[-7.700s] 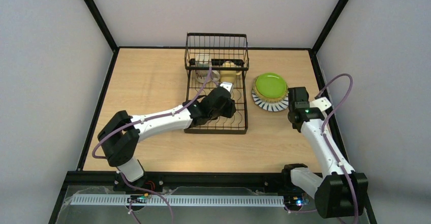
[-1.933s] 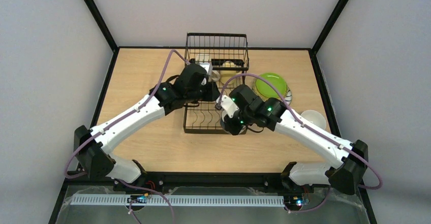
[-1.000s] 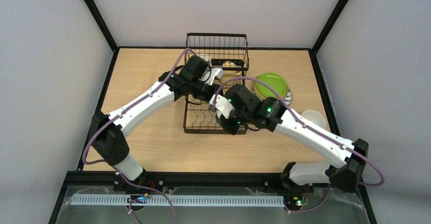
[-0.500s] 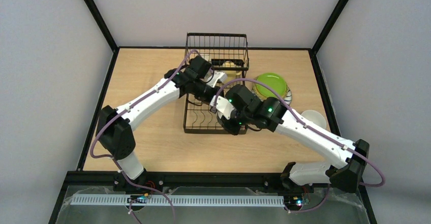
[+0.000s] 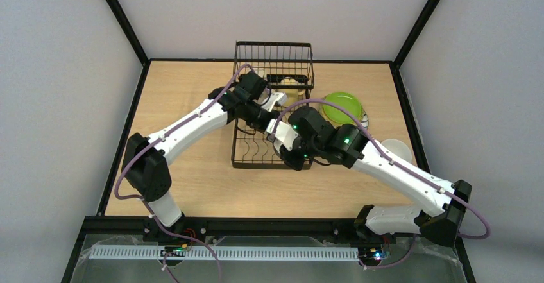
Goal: Load the mixed dishes into the dish rack
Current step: Pass from the right arm to the left
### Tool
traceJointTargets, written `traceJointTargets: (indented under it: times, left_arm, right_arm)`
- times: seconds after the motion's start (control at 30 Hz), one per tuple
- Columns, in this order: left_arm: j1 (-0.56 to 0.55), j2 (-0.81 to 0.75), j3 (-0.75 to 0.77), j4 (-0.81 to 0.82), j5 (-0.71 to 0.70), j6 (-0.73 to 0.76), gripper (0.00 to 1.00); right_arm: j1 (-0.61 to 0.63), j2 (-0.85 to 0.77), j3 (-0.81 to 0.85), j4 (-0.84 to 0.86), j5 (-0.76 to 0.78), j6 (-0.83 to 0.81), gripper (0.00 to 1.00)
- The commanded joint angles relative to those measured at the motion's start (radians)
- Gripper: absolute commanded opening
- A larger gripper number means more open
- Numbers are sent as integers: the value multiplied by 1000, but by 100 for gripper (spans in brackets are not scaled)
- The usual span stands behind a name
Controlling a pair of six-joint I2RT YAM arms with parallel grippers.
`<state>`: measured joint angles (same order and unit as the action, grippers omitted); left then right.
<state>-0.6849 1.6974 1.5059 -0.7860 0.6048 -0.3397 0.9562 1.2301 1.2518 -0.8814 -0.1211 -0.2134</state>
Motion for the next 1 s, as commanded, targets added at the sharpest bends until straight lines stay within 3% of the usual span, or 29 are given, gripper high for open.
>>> traceJointTargets:
  times: [0.0, 0.1, 0.27, 0.4, 0.53, 0.6, 0.77, 0.9, 0.97]
  left_arm:
    - [-5, 13, -13, 14, 42, -7, 45]
    - [-6, 10, -28, 30, 34, -21, 25]
    - [-6, -8, -40, 58, 3, -43, 2]
    - [-7, -37, -64, 102, -30, -71, 2]
    - [-9, -68, -85, 149, -73, -99, 2]
    - [-9, -81, -97, 167, -99, -109, 2]
    - [-7, -122, -137, 239, -162, -136, 2]
    - [-7, -145, -177, 324, -201, -168, 2]
    - [-7, -156, -192, 364, -217, -177, 2]
  right_arm:
    - [7, -37, 32, 53, -5, 1, 0]
    - [8, -39, 28, 54, -9, 7, 0]
    - [7, -47, 20, 52, -6, 20, 0]
    - [8, -57, 8, 54, 13, 39, 0]
    - [8, -70, -12, 51, 25, 57, 12]
    - [7, -77, -19, 52, 31, 65, 28]
    - [7, -93, -27, 48, 54, 88, 55]
    - [8, -105, -21, 38, 76, 99, 70]
    - [8, -110, -17, 31, 89, 103, 74]
